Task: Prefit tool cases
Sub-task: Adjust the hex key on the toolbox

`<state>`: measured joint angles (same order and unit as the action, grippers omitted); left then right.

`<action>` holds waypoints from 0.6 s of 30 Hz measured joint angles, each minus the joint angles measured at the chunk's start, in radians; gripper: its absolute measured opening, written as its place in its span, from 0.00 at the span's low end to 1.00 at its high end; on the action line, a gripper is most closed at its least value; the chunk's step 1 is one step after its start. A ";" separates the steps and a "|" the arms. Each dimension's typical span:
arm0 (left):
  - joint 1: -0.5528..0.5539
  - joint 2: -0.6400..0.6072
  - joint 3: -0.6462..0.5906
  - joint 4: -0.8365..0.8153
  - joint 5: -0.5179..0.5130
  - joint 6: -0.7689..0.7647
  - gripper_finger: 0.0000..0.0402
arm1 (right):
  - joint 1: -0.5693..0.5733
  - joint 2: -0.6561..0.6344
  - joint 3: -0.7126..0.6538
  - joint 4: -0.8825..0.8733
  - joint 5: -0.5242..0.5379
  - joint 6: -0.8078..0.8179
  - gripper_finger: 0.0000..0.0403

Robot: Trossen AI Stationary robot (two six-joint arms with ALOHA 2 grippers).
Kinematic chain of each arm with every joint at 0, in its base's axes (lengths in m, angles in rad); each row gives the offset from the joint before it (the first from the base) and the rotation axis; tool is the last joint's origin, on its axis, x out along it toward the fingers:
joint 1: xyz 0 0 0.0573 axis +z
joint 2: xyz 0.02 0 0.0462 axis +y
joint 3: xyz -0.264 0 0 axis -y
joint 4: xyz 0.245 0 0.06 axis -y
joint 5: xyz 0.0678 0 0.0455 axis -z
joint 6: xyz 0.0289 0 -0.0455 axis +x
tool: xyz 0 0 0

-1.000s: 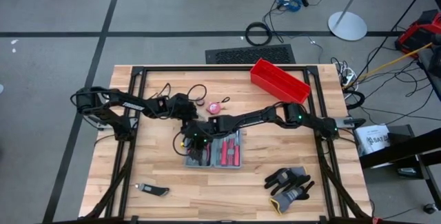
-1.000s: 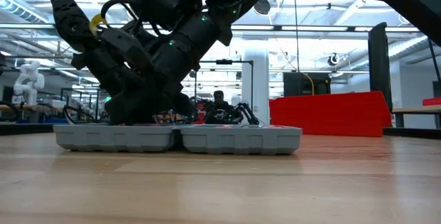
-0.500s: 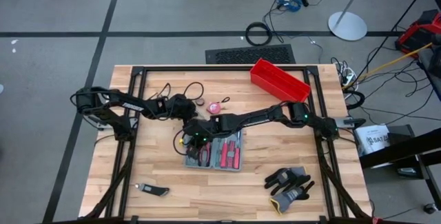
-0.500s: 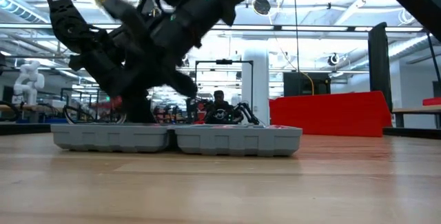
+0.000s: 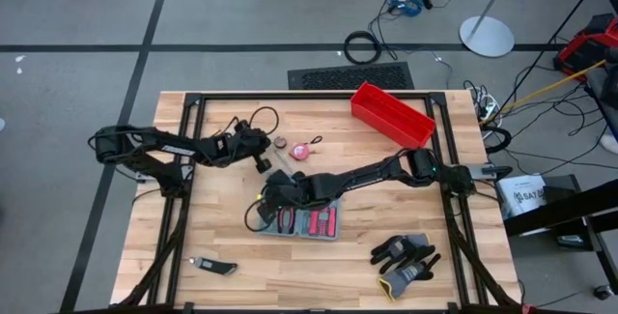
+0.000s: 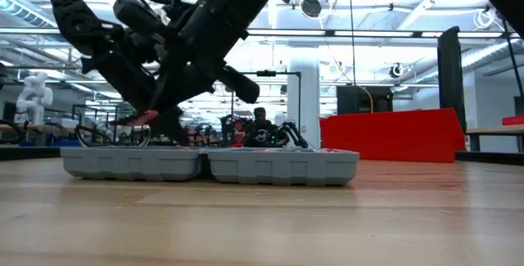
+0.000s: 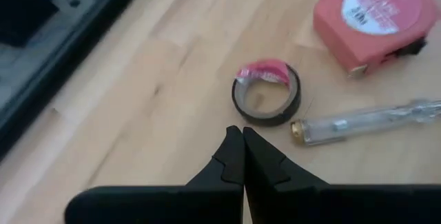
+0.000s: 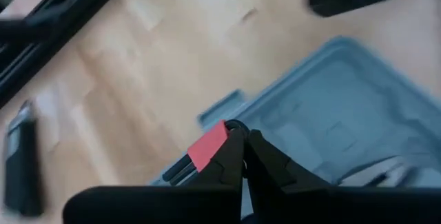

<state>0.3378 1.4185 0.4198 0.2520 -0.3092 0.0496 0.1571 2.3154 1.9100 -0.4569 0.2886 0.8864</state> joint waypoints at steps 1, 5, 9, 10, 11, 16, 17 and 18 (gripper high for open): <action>0.000 -0.016 0.000 -0.009 0.000 0.011 0.00 | 0.005 0.001 -0.004 0.004 0.033 0.012 0.00; -0.001 -0.101 0.000 -0.079 0.003 0.042 0.00 | 0.015 0.004 -0.036 0.036 0.071 0.019 0.00; -0.005 -0.217 0.000 -0.172 0.043 0.077 0.00 | 0.017 0.007 -0.081 0.058 0.072 0.031 0.00; -0.008 -0.247 0.000 -0.193 0.053 0.092 0.00 | 0.017 0.007 -0.089 0.072 0.073 0.030 0.00; -0.012 -0.277 0.000 -0.204 0.067 0.106 0.00 | 0.018 0.007 -0.100 0.095 0.074 0.029 0.00; -0.036 -0.390 -0.014 -0.216 0.077 0.123 0.00 | 0.017 0.008 -0.140 0.161 0.076 0.013 0.00; -0.040 -0.406 -0.014 -0.222 0.078 0.123 0.00 | 0.017 0.007 -0.143 0.171 0.075 0.011 0.00; -0.043 -0.420 -0.014 -0.228 0.079 0.123 0.00 | 0.017 0.007 -0.146 0.177 0.074 0.003 0.00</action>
<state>0.2949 0.9987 0.4055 0.0245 -0.2306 0.1731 0.1741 2.3222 1.7644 -0.2801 0.3630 0.8890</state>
